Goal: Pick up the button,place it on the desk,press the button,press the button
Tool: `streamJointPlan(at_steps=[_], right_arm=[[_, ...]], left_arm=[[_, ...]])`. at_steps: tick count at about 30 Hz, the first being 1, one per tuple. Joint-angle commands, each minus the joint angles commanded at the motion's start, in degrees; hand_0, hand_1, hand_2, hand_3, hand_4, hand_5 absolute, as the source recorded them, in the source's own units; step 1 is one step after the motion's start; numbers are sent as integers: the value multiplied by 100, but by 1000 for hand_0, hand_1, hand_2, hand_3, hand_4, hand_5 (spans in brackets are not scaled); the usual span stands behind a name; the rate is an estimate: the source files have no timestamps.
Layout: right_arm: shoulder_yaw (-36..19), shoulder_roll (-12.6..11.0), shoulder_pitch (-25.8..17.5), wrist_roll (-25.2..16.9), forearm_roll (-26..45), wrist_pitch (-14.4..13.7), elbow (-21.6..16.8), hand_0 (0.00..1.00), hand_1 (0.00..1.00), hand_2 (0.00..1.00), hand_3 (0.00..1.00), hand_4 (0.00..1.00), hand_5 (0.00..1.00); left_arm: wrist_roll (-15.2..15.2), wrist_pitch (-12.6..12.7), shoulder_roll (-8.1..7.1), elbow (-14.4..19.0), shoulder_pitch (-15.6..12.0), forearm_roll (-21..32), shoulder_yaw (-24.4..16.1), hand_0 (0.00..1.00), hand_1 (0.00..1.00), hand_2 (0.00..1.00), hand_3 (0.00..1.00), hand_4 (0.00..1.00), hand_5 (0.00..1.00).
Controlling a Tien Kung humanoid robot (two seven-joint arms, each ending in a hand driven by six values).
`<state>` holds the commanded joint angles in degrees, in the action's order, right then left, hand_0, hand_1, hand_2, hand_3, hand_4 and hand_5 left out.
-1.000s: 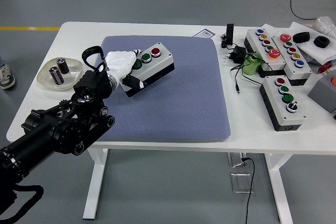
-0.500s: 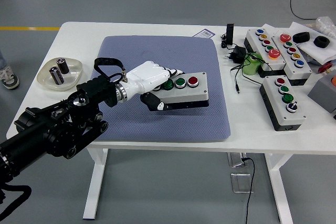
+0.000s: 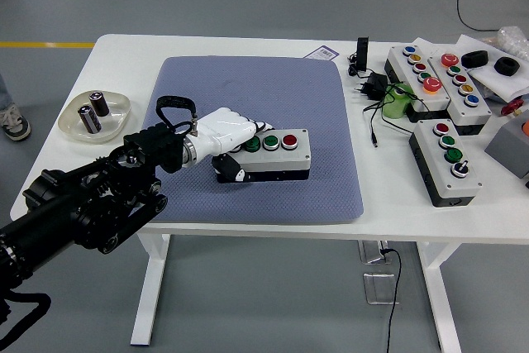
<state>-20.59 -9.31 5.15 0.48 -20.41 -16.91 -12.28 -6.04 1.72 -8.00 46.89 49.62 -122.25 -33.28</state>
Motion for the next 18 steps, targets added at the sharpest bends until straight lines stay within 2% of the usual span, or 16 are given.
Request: streamJointPlan(at_steps=[1, 3, 4, 5, 6, 9, 12, 15, 17, 18], right_arm=[[-2, 0, 0, 0, -3, 1, 0, 633, 546, 568, 635, 229, 253], [-15, -2, 5, -1, -20, 2, 3, 633, 546, 568, 635, 229, 253], [-20, -1, 9, -1, -24, 2, 3, 633, 546, 568, 635, 229, 253], [-26, 0, 13, -1, -30, 1, 3, 633, 546, 568, 635, 229, 253], [-39, 2, 17, -2, -42, 1, 3, 633, 546, 567, 635, 229, 253], [-66, 2, 26, -7, -55, 0, 0, 633, 546, 567, 635, 229, 253], [-90, 3, 32, -13, -64, -4, 0, 633, 545, 567, 635, 229, 251], [-87, 1, 38, -11, -70, -3, 0, 633, 545, 567, 635, 229, 251], [-83, 1, 38, -10, -68, -4, 1, 633, 545, 567, 635, 229, 251], [-81, 1, 37, -10, -68, -4, 1, 633, 543, 567, 635, 229, 252]], left_arm=[[46, -35, -1, 8, -4, 13, -9, 885, 949, 998, 998, 998, 397], [274, -320, -2, 55, -16, 15, -67, 885, 949, 998, 998, 998, 397], [353, -372, -5, 68, -22, 49, -83, 885, 949, 998, 998, 998, 397], [403, -375, -8, 79, -32, 85, -105, 885, 949, 998, 998, 998, 397], [476, -387, -17, 116, -63, 142, -183, 976, 998, 998, 998, 998, 508], [587, -469, -54, 317, -169, 132, -455, 976, 998, 998, 998, 998, 508], [746, -829, -111, 776, -330, 81, -925, 998, 998, 998, 998, 998, 498], [875, -1324, -183, 1318, -491, 144, -1417, 998, 998, 998, 998, 998, 498], [922, -1439, -215, 1648, -576, 179, -1662, 998, 998, 998, 998, 998, 498], [943, -1433, -225, 1802, -620, 203, -1784, 890, 934, 973, 998, 872, 365]])
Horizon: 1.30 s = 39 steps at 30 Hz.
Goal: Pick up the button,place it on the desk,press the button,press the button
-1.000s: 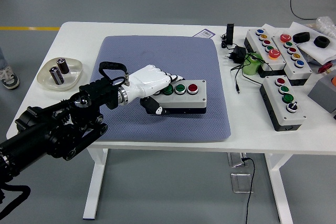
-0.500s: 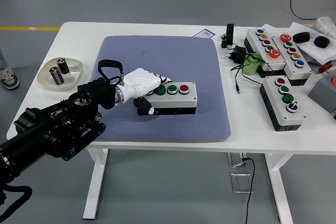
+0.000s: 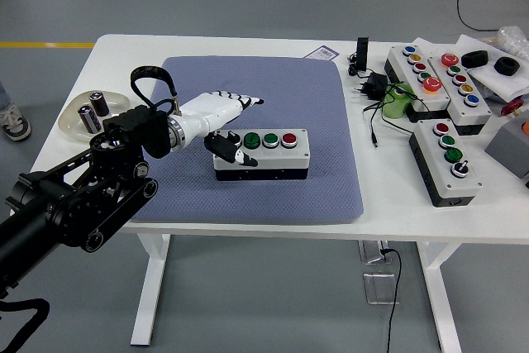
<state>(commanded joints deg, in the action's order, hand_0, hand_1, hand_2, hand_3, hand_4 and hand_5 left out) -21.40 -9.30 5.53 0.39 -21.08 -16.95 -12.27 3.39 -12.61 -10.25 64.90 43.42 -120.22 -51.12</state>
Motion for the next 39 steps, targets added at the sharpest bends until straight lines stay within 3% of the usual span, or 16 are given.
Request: streamJointPlan(at_steps=[3, 5, 6, 9, 11, 12, 17, 18, 20, 23, 24, 31, 39], right_arm=[[10, 1, -1, 2, 11, 0, -1, 633, 543, 567, 635, 229, 252], [18, -1, 0, 2, 13, 2, 2, 633, 543, 567, 635, 229, 252], [24, -1, 3, 4, 14, 3, 3, 633, 544, 566, 635, 229, 251], [33, 4, 7, 6, 29, 3, 2, 633, 544, 566, 635, 229, 251], [24, 4, 11, 6, 18, 3, 1, 633, 544, 566, 635, 229, 251], [20, 4, 12, 6, 17, 3, 1, 632, 542, 565, 635, 230, 251], [27, 8, 20, 6, 27, 1, 0, 632, 542, 565, 635, 230, 251], [31, 8, 20, 6, 30, 2, 0, 632, 542, 566, 636, 229, 253], [33, 9, 21, 8, 26, 1, 1, 632, 542, 566, 636, 229, 253], [41, 9, 20, 10, 25, 2, 1, 632, 542, 566, 636, 229, 253], [43, 8, 20, 10, 26, 2, 1, 633, 542, 565, 636, 229, 252], [19, 3, 20, 5, 5, 3, 2, 632, 541, 565, 636, 230, 250], [22, 0, 25, 4, 5, 5, 3, 632, 541, 565, 635, 228, 251]], left_arm=[[152, 206, -32, 532, -86, 41, -277, 890, 934, 973, 998, 872, 365], [509, 553, -48, 805, -74, 54, -253, 890, 934, 973, 998, 872, 365], [698, 747, -44, 895, -64, -16, -248, 255, 174, 192, 884, 626, 2], [1070, 1003, -37, 1100, -42, -85, -250, 255, 174, 192, 884, 626, 2], [1169, 804, -56, 1216, -40, -73, -219, 255, 174, 192, 884, 626, 2], [1187, 715, -64, 1243, -41, -59, -199, 54, 2, 40, 741, 508, 2], [1314, 28, -93, 1387, -68, 30, -3, 54, 2, 40, 741, 508, 2], [1322, -101, -98, 1409, -71, 45, 24, 8, 2, 2, 753, 480, 2], [1358, -498, -109, 1464, -71, 192, 130, 8, 2, 2, 753, 480, 2], [1383, -804, -98, 1463, -74, 259, 201, 8, 2, 2, 753, 480, 2], [1390, -843, -94, 1452, -73, 288, 233, 6, 2, 2, 810, 435, 2], [1443, -1034, -72, 1462, -52, 335, 395, 8, 2, 2, 812, 440, 2], [1445, -976, -19, 1235, 4, 315, 460, 11, 2, 2, 819, 429, 2]])
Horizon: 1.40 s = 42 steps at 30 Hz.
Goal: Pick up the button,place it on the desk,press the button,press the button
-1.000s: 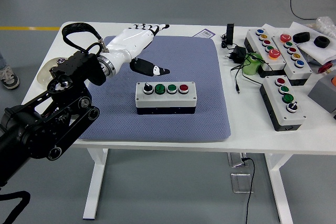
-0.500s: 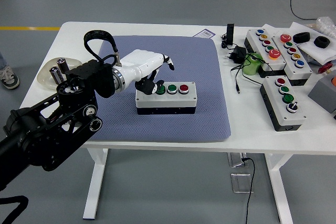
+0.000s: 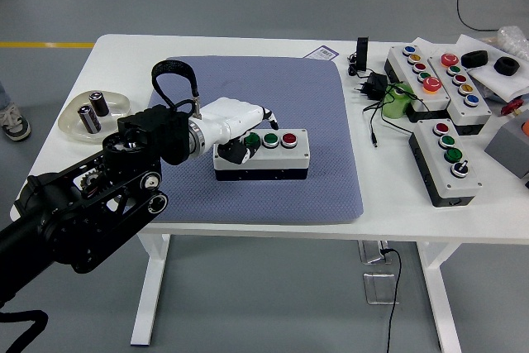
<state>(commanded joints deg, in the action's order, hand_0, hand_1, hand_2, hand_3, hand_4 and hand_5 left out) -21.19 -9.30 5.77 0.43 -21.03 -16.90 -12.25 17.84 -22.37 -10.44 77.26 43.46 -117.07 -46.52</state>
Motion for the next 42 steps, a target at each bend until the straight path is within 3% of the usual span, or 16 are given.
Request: streamJointPlan(at_steps=[8, 18, 23, 34, 42], right_arm=[[8, -1, -3, 0, 3, 0, 0, 632, 541, 564, 635, 230, 252], [27, 4, -13, 1, 28, -5, 3, 632, 541, 563, 635, 229, 251], [52, 4, -18, 4, 50, -7, 3, 632, 542, 563, 635, 229, 251], [93, -3, -39, 5, 85, -8, 5, 632, 541, 563, 635, 229, 251], [79, -3, -34, 3, 71, -5, 2, 632, 540, 563, 635, 230, 251]], left_arm=[[-8, -32, 15, -134, -5, -28, 92, 13, 2, 2, 821, 422, 2], [-1, -49, 158, -447, -122, -25, 243, 15, 2, 2, 822, 428, 2], [-1, -47, 167, -413, -130, -15, 228, 16, 2, 2, 823, 430, 2], [-107, 154, 157, 21, -28, 207, -52, 18, 2, 2, 827, 445, 2], [-137, 75, 352, -327, 94, 482, 119, 19, 2, 2, 830, 441, 2]])
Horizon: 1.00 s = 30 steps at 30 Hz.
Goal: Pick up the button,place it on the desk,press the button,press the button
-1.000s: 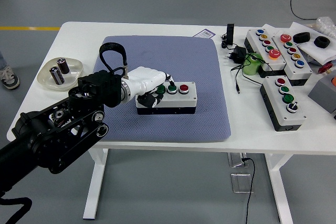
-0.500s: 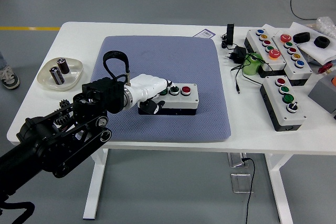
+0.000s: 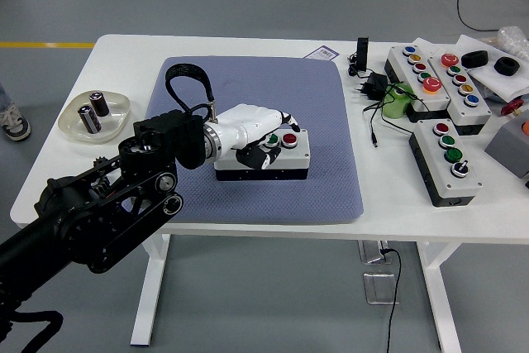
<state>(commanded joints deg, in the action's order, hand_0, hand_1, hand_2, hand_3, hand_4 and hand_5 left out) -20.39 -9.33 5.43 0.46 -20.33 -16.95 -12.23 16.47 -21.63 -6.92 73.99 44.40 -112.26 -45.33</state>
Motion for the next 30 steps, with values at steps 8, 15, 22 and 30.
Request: streamJointPlan(at_steps=[8, 15, 22, 30], right_arm=[[-19, -5, 20, -3, -29, 4, -3, 633, 541, 563, 635, 229, 249], [-34, -9, 21, -6, -46, 3, 0, 633, 541, 563, 635, 229, 248], [-55, -11, 28, -8, -67, -1, 1, 633, 541, 561, 635, 229, 248], [-53, -6, 40, -7, -62, 0, 0, 633, 540, 562, 635, 229, 251]], left_arm=[[-22, -1, 111, -363, 115, 56, 30, 19, 2, 3, 830, 443, 2], [-21, -58, 117, -543, 123, 72, 163, 21, 2, 5, 831, 444, 2], [-7, -83, 113, -636, 107, 55, 246, 20, 2, 7, 831, 448, 2], [-112, 167, 51, -312, -20, 166, -403, 19, 2, 6, 837, 450, 2]])
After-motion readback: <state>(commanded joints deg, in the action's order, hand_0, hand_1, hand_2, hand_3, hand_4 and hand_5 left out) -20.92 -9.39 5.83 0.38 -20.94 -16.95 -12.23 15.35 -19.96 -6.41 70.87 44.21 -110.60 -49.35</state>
